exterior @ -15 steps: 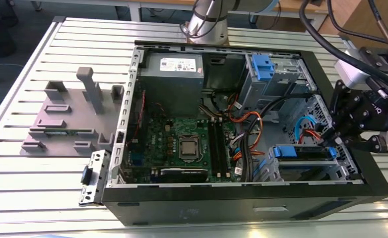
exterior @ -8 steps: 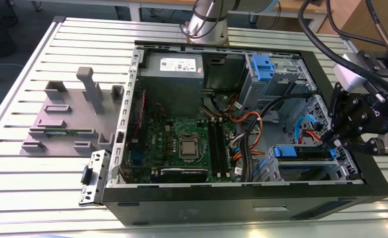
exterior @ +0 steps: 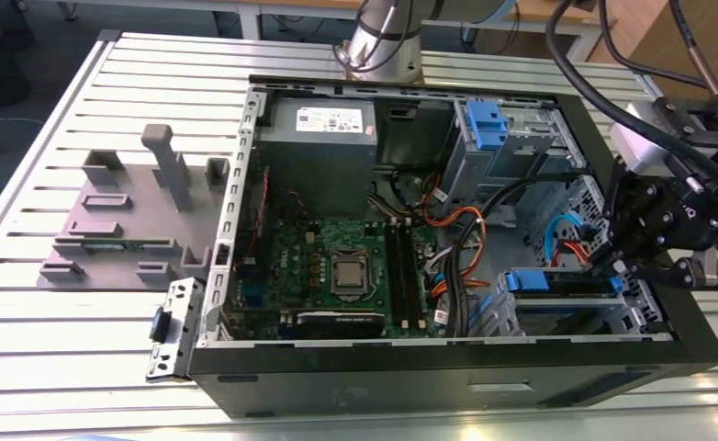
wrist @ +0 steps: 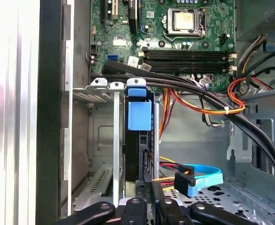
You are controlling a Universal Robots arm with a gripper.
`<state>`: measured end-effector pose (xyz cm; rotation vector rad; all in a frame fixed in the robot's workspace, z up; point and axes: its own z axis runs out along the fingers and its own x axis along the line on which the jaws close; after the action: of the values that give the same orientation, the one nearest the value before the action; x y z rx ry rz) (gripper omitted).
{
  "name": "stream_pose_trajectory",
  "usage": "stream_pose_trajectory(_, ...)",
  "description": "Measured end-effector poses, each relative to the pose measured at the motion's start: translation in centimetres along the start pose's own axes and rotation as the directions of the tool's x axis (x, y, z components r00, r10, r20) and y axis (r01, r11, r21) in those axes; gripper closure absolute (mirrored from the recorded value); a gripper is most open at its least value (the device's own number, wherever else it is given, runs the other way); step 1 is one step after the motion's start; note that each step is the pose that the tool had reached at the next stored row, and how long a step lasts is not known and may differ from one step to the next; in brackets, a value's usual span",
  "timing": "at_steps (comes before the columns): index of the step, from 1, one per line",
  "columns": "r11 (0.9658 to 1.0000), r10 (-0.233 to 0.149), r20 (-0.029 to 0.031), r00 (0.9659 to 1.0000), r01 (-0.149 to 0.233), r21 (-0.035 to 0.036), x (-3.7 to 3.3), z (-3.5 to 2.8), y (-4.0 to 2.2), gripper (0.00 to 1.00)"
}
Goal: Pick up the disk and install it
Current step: 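Insert the first disk wire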
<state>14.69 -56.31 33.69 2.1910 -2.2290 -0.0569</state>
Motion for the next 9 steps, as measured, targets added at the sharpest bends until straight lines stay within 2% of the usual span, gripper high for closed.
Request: stream_pose_trajectory(9,1.0,0.0,0.0,1.0,0.0,0.0,0.01,0.38,0.32,0.83)
